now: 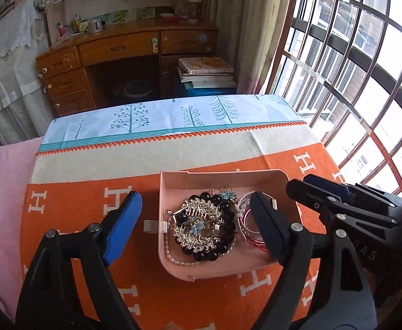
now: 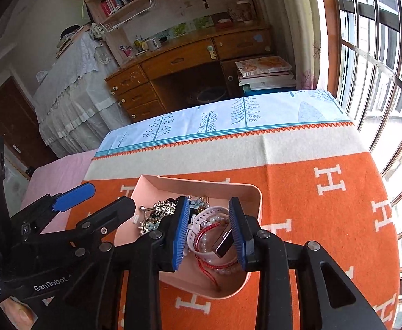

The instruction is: Organize jewelry

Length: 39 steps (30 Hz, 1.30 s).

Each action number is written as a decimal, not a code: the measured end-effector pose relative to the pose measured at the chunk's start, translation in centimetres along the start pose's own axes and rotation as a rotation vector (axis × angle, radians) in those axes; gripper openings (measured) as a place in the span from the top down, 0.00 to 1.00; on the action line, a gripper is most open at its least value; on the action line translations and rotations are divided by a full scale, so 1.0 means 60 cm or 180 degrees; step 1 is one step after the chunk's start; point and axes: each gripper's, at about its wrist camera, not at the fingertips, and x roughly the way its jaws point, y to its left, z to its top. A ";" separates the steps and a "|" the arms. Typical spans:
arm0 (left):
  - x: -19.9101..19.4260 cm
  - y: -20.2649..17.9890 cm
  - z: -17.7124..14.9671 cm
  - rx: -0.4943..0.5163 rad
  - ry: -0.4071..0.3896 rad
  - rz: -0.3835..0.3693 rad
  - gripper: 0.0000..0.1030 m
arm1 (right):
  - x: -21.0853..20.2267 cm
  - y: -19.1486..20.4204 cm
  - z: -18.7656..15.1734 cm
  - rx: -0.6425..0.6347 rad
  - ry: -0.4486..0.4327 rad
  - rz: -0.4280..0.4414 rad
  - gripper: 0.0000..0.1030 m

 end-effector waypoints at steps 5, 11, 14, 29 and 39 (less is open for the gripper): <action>-0.055 -0.011 -0.018 0.0055 -0.0103 0.0072 0.23 | -0.043 0.020 -0.017 -0.0078 -0.0100 -0.0023 0.67; -0.127 -0.027 -0.056 0.0092 -0.0206 0.0219 0.23 | -0.103 0.043 -0.051 -0.0161 -0.0229 -0.0046 0.66; -0.166 -0.032 -0.088 0.0062 -0.0248 0.0280 0.23 | -0.138 0.052 -0.080 -0.0180 -0.0280 -0.0032 0.65; -0.333 -0.044 -0.285 -0.0292 -0.0274 0.0622 0.21 | -0.301 0.104 -0.303 -0.0347 -0.0404 0.0032 0.44; -0.377 -0.052 -0.348 -0.0420 -0.0240 0.0634 0.21 | -0.349 0.118 -0.396 -0.0341 -0.0413 0.0021 0.36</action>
